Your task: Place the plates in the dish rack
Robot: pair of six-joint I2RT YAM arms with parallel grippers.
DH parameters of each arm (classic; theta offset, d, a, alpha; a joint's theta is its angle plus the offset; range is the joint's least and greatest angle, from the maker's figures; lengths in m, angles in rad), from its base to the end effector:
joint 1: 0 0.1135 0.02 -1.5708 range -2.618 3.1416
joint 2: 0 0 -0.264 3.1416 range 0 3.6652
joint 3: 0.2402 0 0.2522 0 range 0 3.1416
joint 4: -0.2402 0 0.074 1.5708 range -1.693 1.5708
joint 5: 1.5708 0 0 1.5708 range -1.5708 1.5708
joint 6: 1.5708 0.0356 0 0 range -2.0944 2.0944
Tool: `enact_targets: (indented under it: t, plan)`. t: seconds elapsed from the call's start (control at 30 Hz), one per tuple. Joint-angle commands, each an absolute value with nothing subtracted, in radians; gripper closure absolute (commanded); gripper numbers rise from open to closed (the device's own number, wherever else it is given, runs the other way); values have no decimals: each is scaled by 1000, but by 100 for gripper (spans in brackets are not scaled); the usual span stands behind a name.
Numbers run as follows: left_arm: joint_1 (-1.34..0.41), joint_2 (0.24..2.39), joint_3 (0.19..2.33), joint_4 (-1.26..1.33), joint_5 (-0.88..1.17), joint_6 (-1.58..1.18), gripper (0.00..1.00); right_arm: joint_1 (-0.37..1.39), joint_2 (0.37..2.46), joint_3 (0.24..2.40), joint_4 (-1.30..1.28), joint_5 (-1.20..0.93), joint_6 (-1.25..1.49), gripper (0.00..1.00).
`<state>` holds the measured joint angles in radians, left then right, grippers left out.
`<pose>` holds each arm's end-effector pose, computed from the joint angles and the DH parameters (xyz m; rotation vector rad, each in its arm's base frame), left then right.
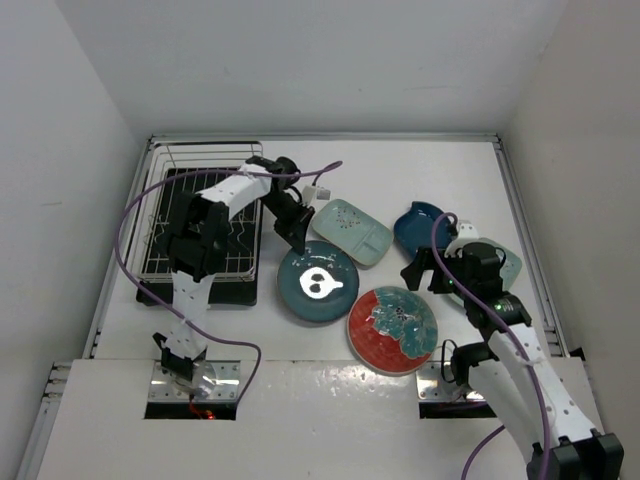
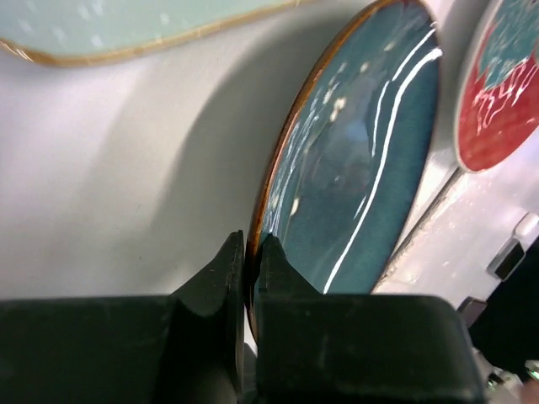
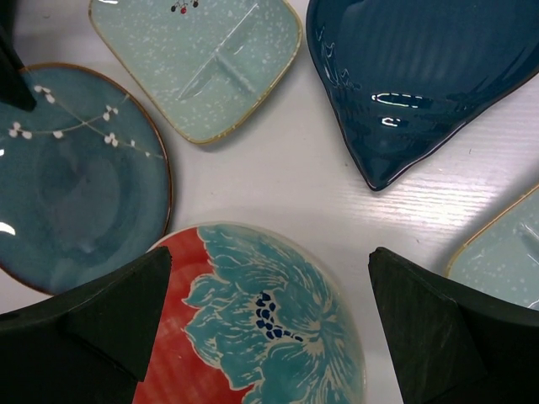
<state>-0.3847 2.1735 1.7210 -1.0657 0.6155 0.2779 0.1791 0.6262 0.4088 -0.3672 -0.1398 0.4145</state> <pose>0.3831 -0.1773 0.1749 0.9916 2.8062 -0.9488 0.1461 0.0315 0.2137 0.1753 2.1834 0.4906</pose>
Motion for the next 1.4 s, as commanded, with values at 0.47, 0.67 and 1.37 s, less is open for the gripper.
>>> enact_targets:
  t: [0.47, 0.67, 1.37]
  plan:
    - [-302, 1723, 1970, -910, 494, 141, 100, 180, 666, 414, -253, -147, 463, 0]
    - [-111, 1602, 2106, -881, 183, 43, 100, 179, 661, 411, -241, -132, 482, 1]
    - [230, 1284, 1751, -864, -288, 195, 100, 181, 624, 379, -222, 78, 483, 6]
